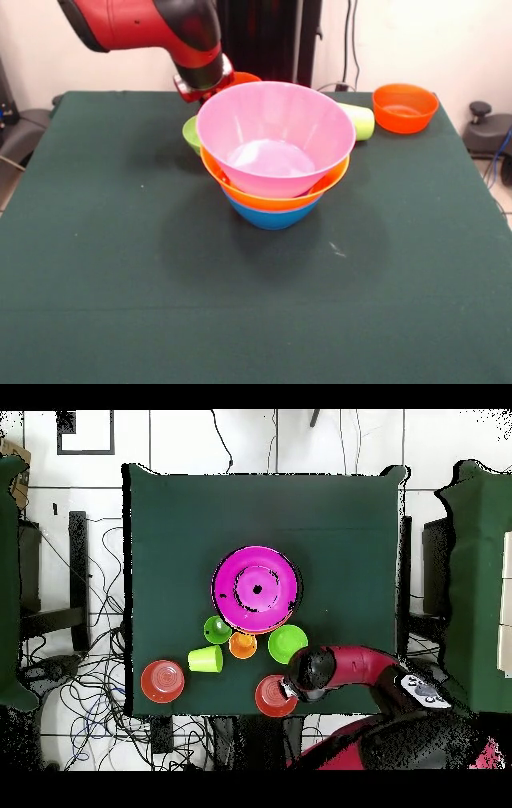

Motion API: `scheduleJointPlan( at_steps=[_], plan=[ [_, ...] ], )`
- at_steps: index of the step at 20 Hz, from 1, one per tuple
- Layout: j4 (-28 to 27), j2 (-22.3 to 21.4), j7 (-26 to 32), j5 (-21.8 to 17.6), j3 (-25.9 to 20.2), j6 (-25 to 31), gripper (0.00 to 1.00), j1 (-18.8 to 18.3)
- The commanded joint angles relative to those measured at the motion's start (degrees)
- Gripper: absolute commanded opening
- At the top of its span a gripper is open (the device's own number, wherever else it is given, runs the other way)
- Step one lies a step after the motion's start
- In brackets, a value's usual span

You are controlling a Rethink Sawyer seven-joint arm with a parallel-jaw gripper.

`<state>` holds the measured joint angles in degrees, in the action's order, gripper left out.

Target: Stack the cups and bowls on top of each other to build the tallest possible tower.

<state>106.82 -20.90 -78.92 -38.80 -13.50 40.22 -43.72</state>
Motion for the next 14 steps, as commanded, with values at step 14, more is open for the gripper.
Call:
scheduleJointPlan(
  at_steps=[14],
  plan=[
    [-1.7, -2.1, -2.6, 2.1, 0.5, 0.2, 0.0, 1.2]
  ],
)
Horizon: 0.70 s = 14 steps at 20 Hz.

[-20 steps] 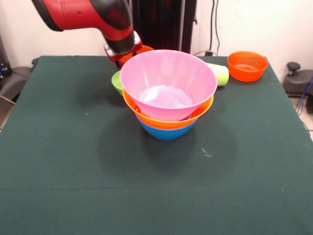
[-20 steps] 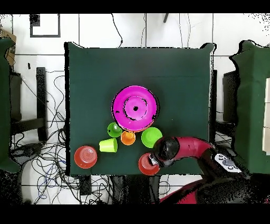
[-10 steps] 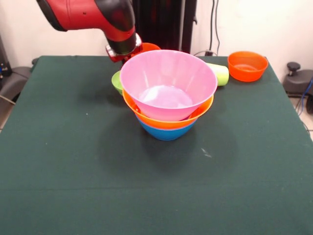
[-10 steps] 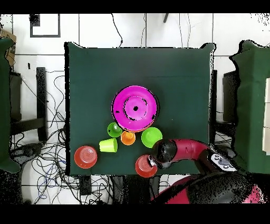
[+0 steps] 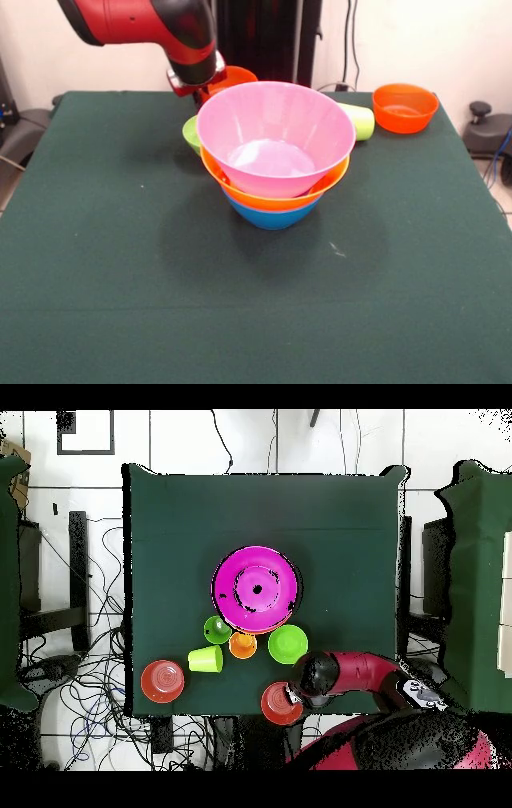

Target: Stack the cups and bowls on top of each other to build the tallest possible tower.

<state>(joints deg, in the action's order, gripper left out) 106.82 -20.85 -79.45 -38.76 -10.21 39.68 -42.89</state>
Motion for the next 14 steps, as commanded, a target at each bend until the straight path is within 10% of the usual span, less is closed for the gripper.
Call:
scheduleJointPlan(
  at_steps=[1, 6, 14],
  plan=[
    [-0.5, -3.6, -2.1, 3.0, -3.3, 1.4, 0.0, 0.4],
    [7.4, -15.6, 3.0, 9.5, -7.8, 9.7, 0.0, -1.8],
    [8.8, -22.7, 10.2, 16.0, -13.8, 19.2, 0.0, -7.3]
  ],
)
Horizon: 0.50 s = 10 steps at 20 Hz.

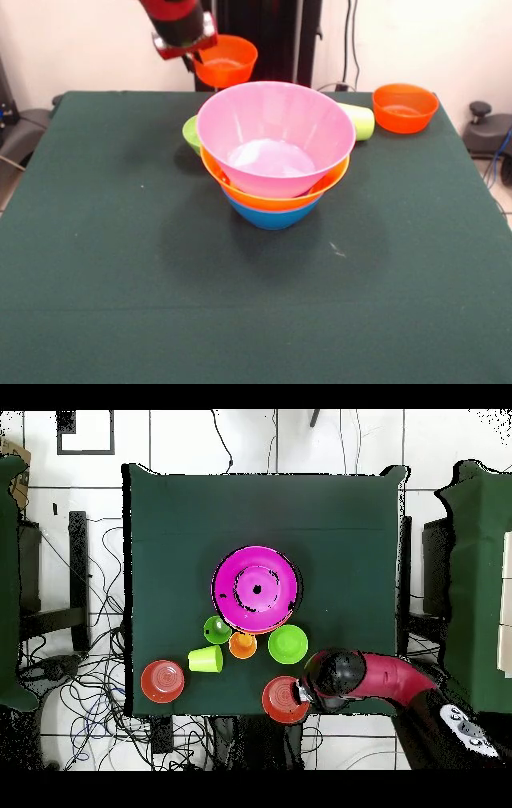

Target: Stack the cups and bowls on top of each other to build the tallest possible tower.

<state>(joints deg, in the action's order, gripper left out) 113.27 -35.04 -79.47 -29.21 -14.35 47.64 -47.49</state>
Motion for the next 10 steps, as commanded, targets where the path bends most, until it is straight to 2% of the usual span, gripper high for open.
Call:
scheduleJointPlan(
  at_steps=[1, 7, 10],
  plan=[
    [2.8, -9.3, 10.8, 6.9, -10.2, 12.1, 0.0, -3.4],
    [4.2, -15.1, 14.4, 8.5, -14.1, 19.2, 0.0, -7.1],
    [0.7, -17.0, 15.0, 9.6, -16.5, 25.2, 0.0, -7.1]
  ],
)
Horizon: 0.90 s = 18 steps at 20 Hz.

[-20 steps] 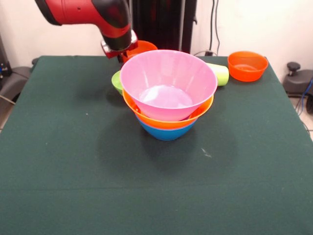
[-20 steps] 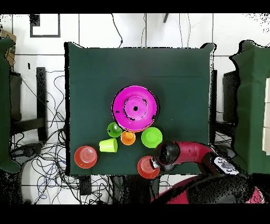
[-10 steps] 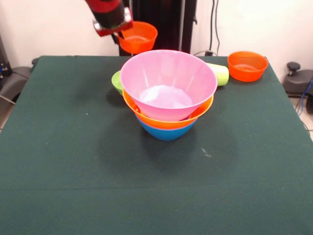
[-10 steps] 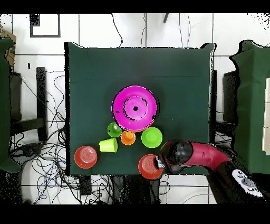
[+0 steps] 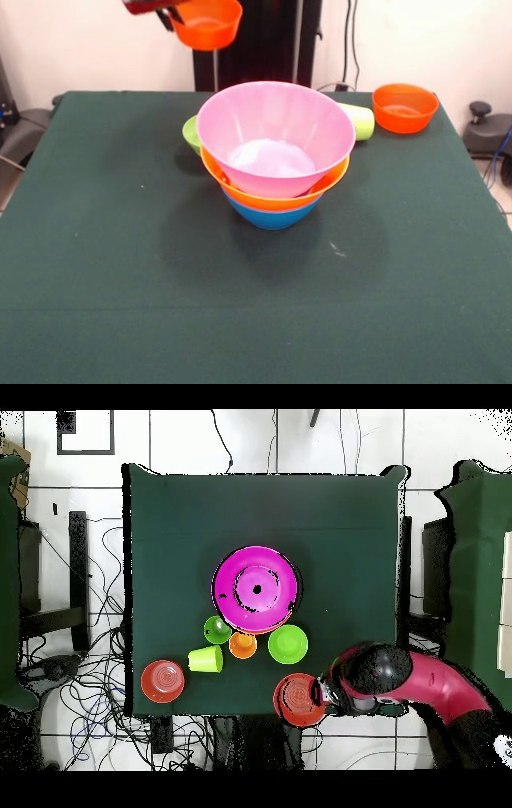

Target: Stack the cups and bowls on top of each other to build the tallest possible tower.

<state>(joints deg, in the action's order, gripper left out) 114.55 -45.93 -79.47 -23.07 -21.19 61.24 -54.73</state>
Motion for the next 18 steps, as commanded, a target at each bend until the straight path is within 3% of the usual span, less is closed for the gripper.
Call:
scheduleJointPlan(
  at_steps=[1, 5, 12, 18],
  plan=[
    [-1.5, -6.3, 14.8, 4.0, -10.5, 13.1, 0.0, 0.1],
    [-6.6, -6.6, 12.4, 5.7, -13.3, 17.7, 0.0, 1.3],
    [-16.5, 0.0, 6.3, 5.5, -14.6, 19.6, 0.0, 5.2],
    [-23.5, 3.4, 3.4, 2.1, -13.3, 16.2, 0.0, 8.1]
  ],
)
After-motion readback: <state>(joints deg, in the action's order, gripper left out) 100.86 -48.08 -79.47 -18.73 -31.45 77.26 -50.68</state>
